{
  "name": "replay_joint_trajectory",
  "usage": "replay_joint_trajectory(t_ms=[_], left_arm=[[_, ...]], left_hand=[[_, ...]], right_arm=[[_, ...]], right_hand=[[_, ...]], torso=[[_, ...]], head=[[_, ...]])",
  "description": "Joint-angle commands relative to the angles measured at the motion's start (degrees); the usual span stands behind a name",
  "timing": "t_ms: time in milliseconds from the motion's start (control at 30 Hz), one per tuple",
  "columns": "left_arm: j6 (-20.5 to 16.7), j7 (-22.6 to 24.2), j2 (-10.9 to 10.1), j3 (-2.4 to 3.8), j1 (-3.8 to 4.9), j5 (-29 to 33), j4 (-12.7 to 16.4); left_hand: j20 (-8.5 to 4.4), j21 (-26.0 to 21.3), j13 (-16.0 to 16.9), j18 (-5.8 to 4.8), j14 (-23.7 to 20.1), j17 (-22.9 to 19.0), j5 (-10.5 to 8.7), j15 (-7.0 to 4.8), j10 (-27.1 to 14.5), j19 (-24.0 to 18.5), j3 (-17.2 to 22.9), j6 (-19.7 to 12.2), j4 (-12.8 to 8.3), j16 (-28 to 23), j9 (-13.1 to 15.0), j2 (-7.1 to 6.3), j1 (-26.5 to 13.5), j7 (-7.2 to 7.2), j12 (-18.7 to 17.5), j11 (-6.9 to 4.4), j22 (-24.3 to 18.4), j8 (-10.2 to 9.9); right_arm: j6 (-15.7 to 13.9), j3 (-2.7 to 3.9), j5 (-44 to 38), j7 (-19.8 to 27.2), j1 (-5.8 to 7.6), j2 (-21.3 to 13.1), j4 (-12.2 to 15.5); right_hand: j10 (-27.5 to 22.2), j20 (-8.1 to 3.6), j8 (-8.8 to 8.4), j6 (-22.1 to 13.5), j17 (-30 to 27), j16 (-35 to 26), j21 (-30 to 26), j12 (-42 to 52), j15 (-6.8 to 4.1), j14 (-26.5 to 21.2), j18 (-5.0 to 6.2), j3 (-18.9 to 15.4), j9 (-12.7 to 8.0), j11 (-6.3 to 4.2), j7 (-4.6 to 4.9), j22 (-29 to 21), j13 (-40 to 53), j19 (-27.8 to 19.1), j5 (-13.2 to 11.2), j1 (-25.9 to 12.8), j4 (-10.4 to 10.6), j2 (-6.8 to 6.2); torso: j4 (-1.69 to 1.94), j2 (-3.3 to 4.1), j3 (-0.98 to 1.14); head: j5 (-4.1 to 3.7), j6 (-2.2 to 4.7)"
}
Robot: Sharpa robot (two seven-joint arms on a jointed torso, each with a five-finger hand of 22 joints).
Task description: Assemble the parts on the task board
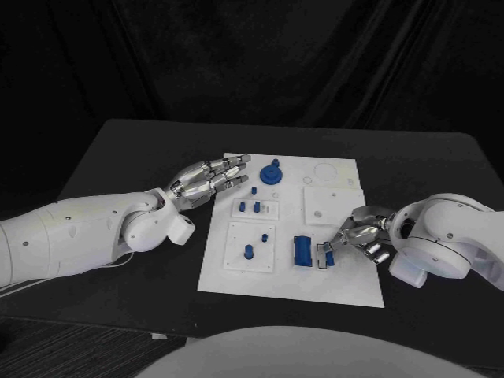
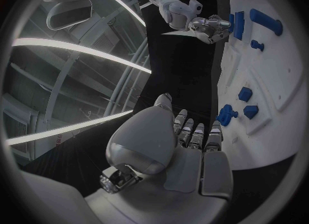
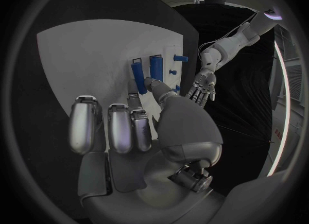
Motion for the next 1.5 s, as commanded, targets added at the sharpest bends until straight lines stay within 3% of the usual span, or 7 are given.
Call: replay_joint_trajectory(t_ms=[33,200,300,433,867,1233,1500], left_arm=[[0.9,0.5,0.1,0.04,-0.08,0.0,0.1],[0.9,0.4,0.1,0.04,-0.08,0.0,0.0],[1.0,0.4,0.1,0.04,-0.08,0.0,0.0],[1.1,0.3,0.1,0.04,-0.09,0.0,0.0],[1.3,0.1,0.2,0.04,-0.09,0.0,0.0],[1.5,0.0,0.3,0.04,-0.1,0.0,-0.1],[1.6,-0.2,0.3,0.04,-0.11,0.0,-0.1]], left_hand=[[0.22,0.2,0.1,0.83,0.2,0.1,0.35,0.09,0.1,0.1,0.3,0.1,0.1,0.3,0.1,-0.09,0.7,0.51,0.2,0.4,0.0,0.2],[0.23,0.2,0.1,0.84,0.2,0.1,0.36,0.09,0.1,0.2,0.3,0.1,0.1,0.3,0.1,-0.1,0.7,0.54,0.2,0.42,0.1,0.2],[0.23,0.2,0.1,0.84,0.2,0.1,0.36,0.09,0.1,0.2,0.3,0.1,0.1,0.3,0.1,-0.1,0.7,0.54,0.2,0.42,0.1,0.2],[0.23,0.2,0.1,0.84,0.2,0.1,0.37,0.1,0.1,0.2,0.3,0.1,0.1,0.3,0.1,-0.1,0.7,0.56,0.2,0.42,0.1,0.2],[0.26,0.2,0.0,0.85,0.2,0.1,0.42,0.12,0.1,0.2,0.4,0.1,0.0,0.3,0.1,-0.09,0.8,0.61,0.1,0.44,0.1,0.2],[0.31,0.3,0.0,0.86,0.2,0.1,0.5,0.17,0.1,0.2,0.4,0.1,0.0,0.3,0.1,-0.08,0.8,0.68,0.1,0.46,0.1,0.3],[0.35,0.3,0.0,0.87,0.2,0.1,0.56,0.2,0.1,0.2,0.5,0.1,-0.1,0.3,0.1,-0.07,0.9,0.72,0.1,0.49,0.1,0.3]], right_arm=[[1.5,0.01,0.1,-1.4,-0.22,0.2,-0.1],[1.7,0.01,-0.4,-1.5,-0.32,0.4,-0.4],[1.7,0.01,-0.5,-1.5,-0.37,0.5,-0.5],[1.5,0.01,-0.6,-1.5,-0.5,0.6,-0.6],[1.2,0.01,-0.6,-1.5,-0.67,1.1,-0.9],[2.1,0.01,-2.2,-1.5,-0.81,1.3,-0.9],[3.0,0.01,-2.5,-1.5,-0.84,1.3,-0.9]], right_hand=[[6.1,0.21,0.2,-0.6,-0.2,-0.2,-0.3,-0.1,-0.02,2.6,-0.12,0.6,-0.1,-0.04,-0.01,11.1,15.1,1.6,-0.9,-0.5,0.0,0.34],[6.1,0.2,0.27,-0.7,-0.5,-0.4,-0.6,-0.1,-0.04,2.6,-0.06,0.4,-0.2,-0.06,-0.04,11.0,15.1,1.5,-3.0,-0.8,0.8,0.35],[6.1,0.23,0.28,-0.8,-0.7,-0.4,-7.1,-0.1,-0.04,2.5,1.38,0.3,-0.3,-0.07,-0.04,9.0,15.1,-0.8,-3.5,-0.8,1.0,0.37],[6.1,0.27,0.31,-0.9,-0.9,-0.5,-7.6,-0.1,0.0,2.5,1.42,-0.1,-0.4,-0.03,-0.01,8.8,15.1,-1.1,-5.7,-1.3,2.0,0.39],[6.1,0.31,0.29,-1.3,-1.5,-0.7,-8.5,-0.1,0.05,2.4,1.53,-0.8,-0.7,0.05,0.08,8.5,15.1,-1.3,-7.8,-1.9,3.5,0.33],[6.1,0.47,0.52,-2.4,-1.9,-0.8,-9.1,-0.1,0.28,2.4,1.57,-2.8,-1.2,0.37,0.47,8.2,15.1,-1.2,-12.1,-2.4,5.4,-0.84],[6.1,0.54,0.82,-3.0,-1.9,-0.8,-9.2,-0.1,0.36,2.4,1.57,-4.4,-1.5,0.47,0.57,8.2,15.1,-1.1,-12.6,-2.2,5.9,-1.8]], torso=[[-0.02,0.02,0.0],[-0.03,0.0,-0.01],[-0.02,0.0,0.0],[-0.02,-0.01,0.0],[-0.01,0.01,0.0],[-0.02,-0.01,0.0],[-0.01,0.02,0.01]], head=[[-0.12,0.0],[0.01,0.0],[-0.03,0.0],[0.0,0.0],[0.02,0.0],[0.19,0.0],[0.19,0.0]])
